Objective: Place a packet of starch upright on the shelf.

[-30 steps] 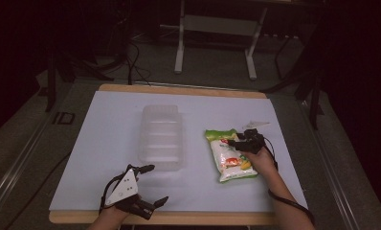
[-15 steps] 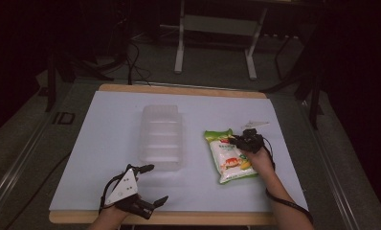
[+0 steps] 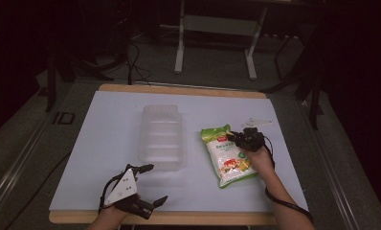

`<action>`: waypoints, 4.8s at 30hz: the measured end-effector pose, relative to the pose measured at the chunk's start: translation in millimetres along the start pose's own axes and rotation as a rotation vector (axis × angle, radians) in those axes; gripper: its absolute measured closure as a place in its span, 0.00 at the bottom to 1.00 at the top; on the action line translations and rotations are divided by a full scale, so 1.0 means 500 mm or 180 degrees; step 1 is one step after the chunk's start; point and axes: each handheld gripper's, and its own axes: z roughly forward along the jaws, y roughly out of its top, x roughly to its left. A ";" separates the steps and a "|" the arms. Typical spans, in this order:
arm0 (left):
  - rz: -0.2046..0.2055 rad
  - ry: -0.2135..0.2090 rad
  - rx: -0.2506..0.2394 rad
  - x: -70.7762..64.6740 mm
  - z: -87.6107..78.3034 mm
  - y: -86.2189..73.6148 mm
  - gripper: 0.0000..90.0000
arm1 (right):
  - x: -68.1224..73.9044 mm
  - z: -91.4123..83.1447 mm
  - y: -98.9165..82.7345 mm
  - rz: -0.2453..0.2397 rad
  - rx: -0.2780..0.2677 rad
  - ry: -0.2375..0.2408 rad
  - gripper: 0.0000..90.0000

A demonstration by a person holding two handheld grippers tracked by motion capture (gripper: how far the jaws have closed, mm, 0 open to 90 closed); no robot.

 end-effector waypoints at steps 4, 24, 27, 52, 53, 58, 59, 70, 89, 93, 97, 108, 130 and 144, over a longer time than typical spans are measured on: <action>0.0004 0.0001 0.0008 0.000 0.000 0.000 0.00 | 0.013 -0.016 0.013 -0.0049 -0.0107 0.0034 0.87; 0.0002 0.0012 0.0018 0.001 0.000 0.000 0.00 | 0.057 -0.088 0.044 -0.0118 -0.0495 0.0124 0.88; 0.0001 0.0018 0.0019 0.001 0.001 0.000 0.00 | 0.068 -0.099 0.051 -0.0120 -0.0544 0.0147 0.88; -0.0091 0.0103 0.0026 0.001 0.013 0.025 0.00 | 0.116 -0.218 0.130 -0.0301 -0.1141 0.0182 0.90; -0.0101 0.0092 0.0022 0.001 0.015 0.028 0.00 | 0.118 -0.223 0.133 -0.0297 -0.1168 0.0200 0.90; -0.0117 0.0093 0.0005 0.000 0.027 0.058 0.00 | 0.132 -0.247 0.151 -0.0349 -0.1275 0.0268 0.90; -0.0125 0.0079 0.0010 0.001 0.029 0.064 0.00 | 0.136 -0.252 0.154 -0.0352 -0.1293 0.0272 0.90; -0.0336 -0.0003 0.0067 0.020 0.071 0.136 0.00 | 0.174 -0.301 0.184 -0.0479 -0.1499 0.0412 0.90; -0.0484 -0.0347 -0.0107 0.059 0.157 0.256 0.00 | 0.220 -0.329 0.224 -0.0665 -0.1669 0.0539 0.90; -0.0506 -0.0383 -0.0147 0.064 0.172 0.272 0.00 | 0.226 -0.330 0.230 -0.0672 -0.1697 0.0576 0.90; -0.0455 -0.0432 -0.0167 0.061 0.187 0.288 0.00 | 0.231 -0.328 0.231 -0.0696 -0.1693 0.0605 0.90; -0.0552 -0.0196 -0.0267 0.062 0.202 0.297 0.17 | 0.238 -0.318 0.228 -0.0728 -0.1649 0.0605 0.90; -0.0374 0.0004 -0.0081 0.065 0.204 0.299 0.86 | 0.229 -0.301 0.206 -0.0669 -0.1581 0.0596 0.91; -0.0225 -0.0046 0.0014 0.075 0.187 0.324 0.92 | 0.228 -0.303 0.204 -0.0656 -0.1667 0.0597 0.90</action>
